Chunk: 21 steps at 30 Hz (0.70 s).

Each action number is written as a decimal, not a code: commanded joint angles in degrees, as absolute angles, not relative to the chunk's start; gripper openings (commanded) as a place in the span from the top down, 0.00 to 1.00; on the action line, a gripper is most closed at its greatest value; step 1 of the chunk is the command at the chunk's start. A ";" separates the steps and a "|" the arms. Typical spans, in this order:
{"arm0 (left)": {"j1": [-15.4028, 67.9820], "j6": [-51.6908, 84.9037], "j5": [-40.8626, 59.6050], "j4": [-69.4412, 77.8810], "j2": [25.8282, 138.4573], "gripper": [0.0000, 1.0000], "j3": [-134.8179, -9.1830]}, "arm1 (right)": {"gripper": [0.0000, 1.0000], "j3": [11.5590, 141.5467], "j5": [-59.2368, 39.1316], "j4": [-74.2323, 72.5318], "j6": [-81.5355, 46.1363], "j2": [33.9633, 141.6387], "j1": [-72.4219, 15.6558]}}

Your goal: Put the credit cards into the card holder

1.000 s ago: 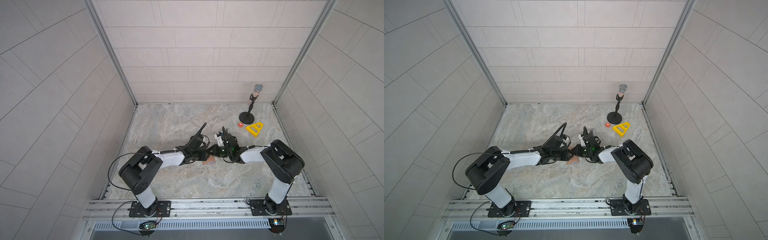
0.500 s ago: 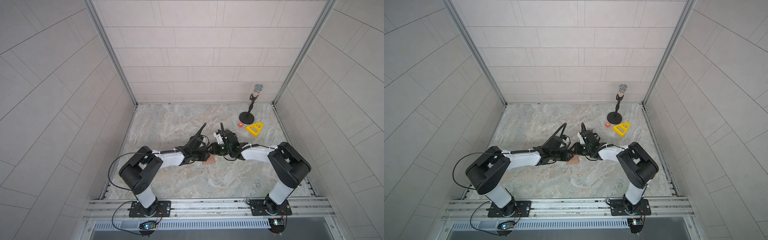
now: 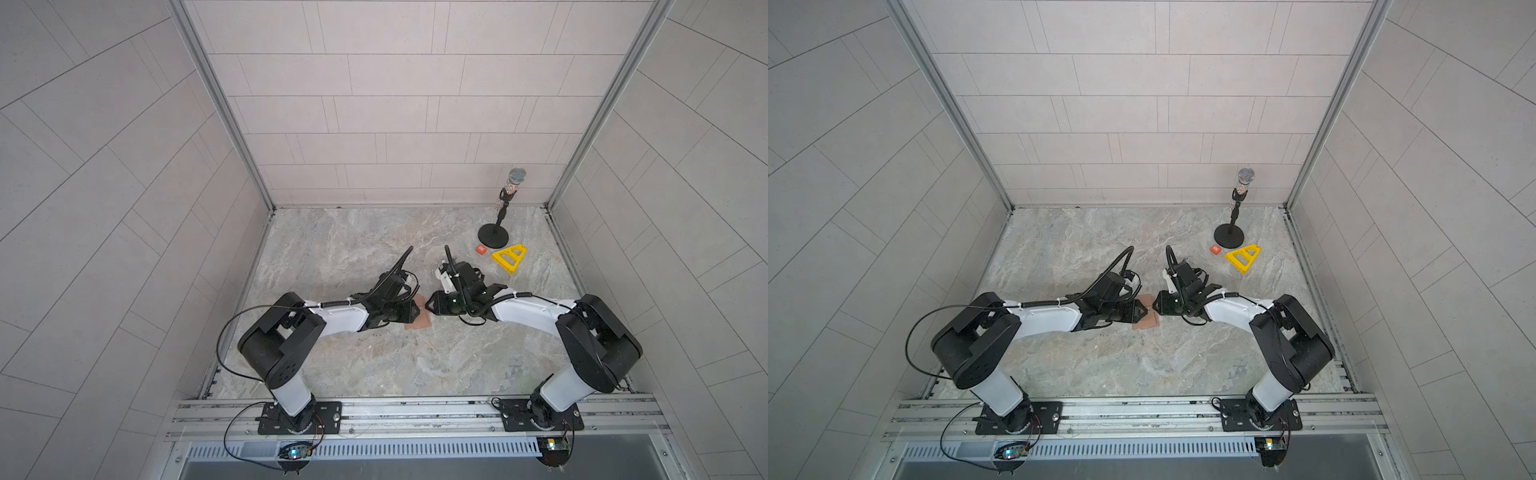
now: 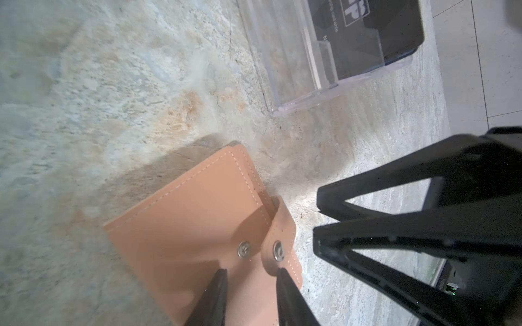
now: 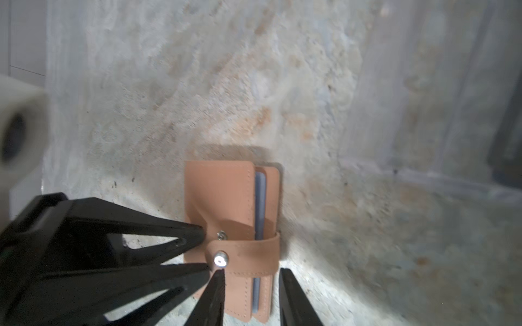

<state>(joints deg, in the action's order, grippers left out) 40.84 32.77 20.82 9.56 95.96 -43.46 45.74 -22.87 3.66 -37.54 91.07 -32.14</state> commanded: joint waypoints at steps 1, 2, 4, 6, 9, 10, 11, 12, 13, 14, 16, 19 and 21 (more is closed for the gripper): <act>40.67 31.95 21.79 7.36 96.63 0.65 -42.46 | 0.69 45.53 -21.62 4.96 -36.21 91.66 -31.62; 40.69 31.94 21.87 7.32 96.67 0.65 -42.45 | 0.69 45.53 -21.69 4.77 -36.30 91.97 -31.51; 40.67 31.97 22.00 7.52 96.95 0.65 -42.59 | 0.70 45.68 -22.38 3.95 -36.42 92.81 -31.23; 40.65 32.07 22.23 7.73 97.12 0.65 -42.62 | 0.70 45.79 -23.04 2.99 -36.60 93.73 -31.15; 40.68 32.22 22.57 8.09 97.44 0.65 -42.70 | 0.70 45.88 -24.61 0.90 -37.28 95.16 -30.85; 40.69 32.30 22.67 8.17 97.59 0.65 -42.72 | 0.70 45.94 -25.22 0.22 -37.51 95.81 -30.85; 40.69 32.29 22.71 8.17 97.66 0.65 -42.80 | 0.70 46.05 -25.72 -0.26 -37.76 96.32 -30.91; 40.66 32.28 22.77 8.16 97.81 0.65 -42.93 | 0.70 46.05 -26.36 -0.99 -37.95 96.80 -30.86; 40.63 32.30 22.77 8.17 97.87 0.65 -43.02 | 0.71 46.05 -27.00 -1.78 -38.22 97.32 -30.89; 40.69 32.28 22.84 8.11 97.92 0.65 -43.02 | 0.71 45.97 -27.30 -2.06 -38.40 97.59 -30.92; 40.69 32.31 22.70 8.15 98.02 0.65 -42.98 | 0.71 45.84 -27.93 -2.44 -38.49 97.84 -30.85; 40.69 32.30 22.45 8.15 98.22 0.65 -43.15 | 0.71 45.35 -27.42 -2.42 -38.46 97.33 -30.92; 40.69 32.32 22.41 8.15 98.52 0.65 -43.33 | 0.71 45.59 -27.63 -2.05 -38.12 97.54 -30.86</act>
